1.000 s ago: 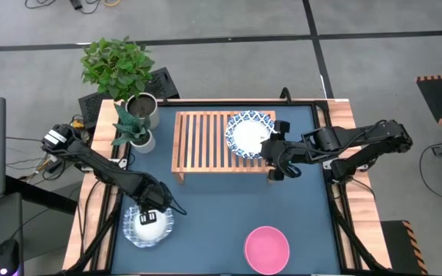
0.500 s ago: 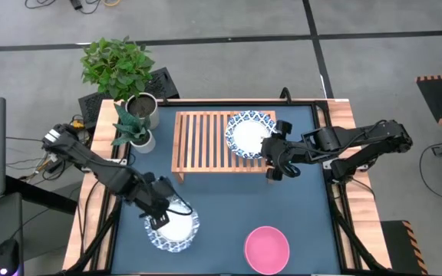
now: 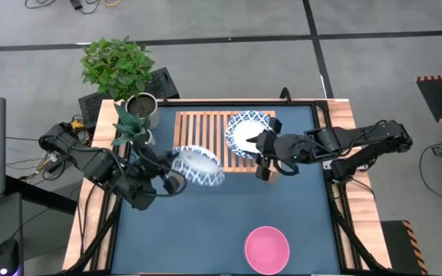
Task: Place and stack bowls onto a shelf
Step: Stack the white patterned bowl on top of the white patterned bowls on the shelf
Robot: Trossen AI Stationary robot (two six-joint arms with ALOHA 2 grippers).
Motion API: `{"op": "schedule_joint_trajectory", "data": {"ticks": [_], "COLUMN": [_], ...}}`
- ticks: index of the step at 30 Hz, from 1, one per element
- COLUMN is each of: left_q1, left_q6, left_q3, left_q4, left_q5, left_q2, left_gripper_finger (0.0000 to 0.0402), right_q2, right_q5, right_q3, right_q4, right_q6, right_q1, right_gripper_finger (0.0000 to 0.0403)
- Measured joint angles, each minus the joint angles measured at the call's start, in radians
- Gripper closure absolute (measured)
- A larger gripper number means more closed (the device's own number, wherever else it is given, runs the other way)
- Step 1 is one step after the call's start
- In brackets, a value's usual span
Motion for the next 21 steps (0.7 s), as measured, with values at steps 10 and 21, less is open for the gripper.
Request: {"op": "schedule_joint_trajectory", "data": {"ticks": [10,21], "left_q1": [0.051,0.098], "left_q6": [0.231,0.282], "left_q3": [0.003,0.003], "left_q4": [0.191,0.23], "left_q5": [-0.156,-0.252], "left_q2": [0.001,0.001], "left_gripper_finger": [0.0401,0.0401], "right_q2": [0.0,0.0], "right_q5": [0.0,0.001], "right_q3": [0.0,0.0], "right_q4": [0.381,0.386], "right_q6": [-0.116,-0.137], "right_q1": [0.037,0.036], "right_gripper_finger": [0.0212,0.0212]}}
